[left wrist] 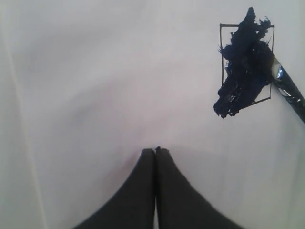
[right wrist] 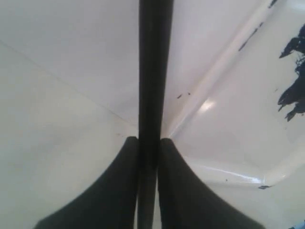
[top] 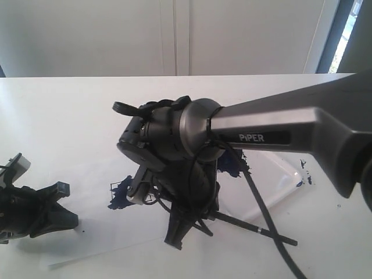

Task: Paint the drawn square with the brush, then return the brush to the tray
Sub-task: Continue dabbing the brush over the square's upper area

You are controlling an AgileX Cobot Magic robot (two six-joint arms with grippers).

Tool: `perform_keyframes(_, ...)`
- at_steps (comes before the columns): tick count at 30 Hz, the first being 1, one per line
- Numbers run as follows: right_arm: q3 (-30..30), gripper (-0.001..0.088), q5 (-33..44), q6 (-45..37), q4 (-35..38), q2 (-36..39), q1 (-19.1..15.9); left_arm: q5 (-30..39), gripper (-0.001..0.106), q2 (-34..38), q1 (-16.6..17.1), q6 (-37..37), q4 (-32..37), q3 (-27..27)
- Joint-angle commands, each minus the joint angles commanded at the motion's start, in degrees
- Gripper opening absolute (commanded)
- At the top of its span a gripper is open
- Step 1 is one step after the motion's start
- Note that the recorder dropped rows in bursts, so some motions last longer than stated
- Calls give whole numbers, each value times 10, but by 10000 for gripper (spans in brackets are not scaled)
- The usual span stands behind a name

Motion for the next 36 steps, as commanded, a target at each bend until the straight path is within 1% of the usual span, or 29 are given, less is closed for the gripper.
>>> perform_keyframes(4,1,0,0,6,-11,0,0,0,0,0,0,0,0,0)
perform_keyframes(8,1,0,0,6,-5,0,0,0,0,0,0,0,0,0)
perform_keyframes(14,1,0,0,-24,79,0,1,0,0,0,0,0,0,0)
perform_keyframes(16,1,0,0,-28,89,0,1,0,0,0,0,0,0,0)
perform_keyframes(20,1,0,0,-28,87,-13,1,0,0,0,0,0,0,0)
perform_keyframes(26,1,0,0,-24,54,-39,1,0,0,0,0,0,0,0)
perform_keyframes(32,1,0,0,-24,84,-57,1,0,0,0,0,0,0,0)
perform_keyframes(36,7,0,0,-24,88,-57,1,-1,0,0,0,0,0,0)
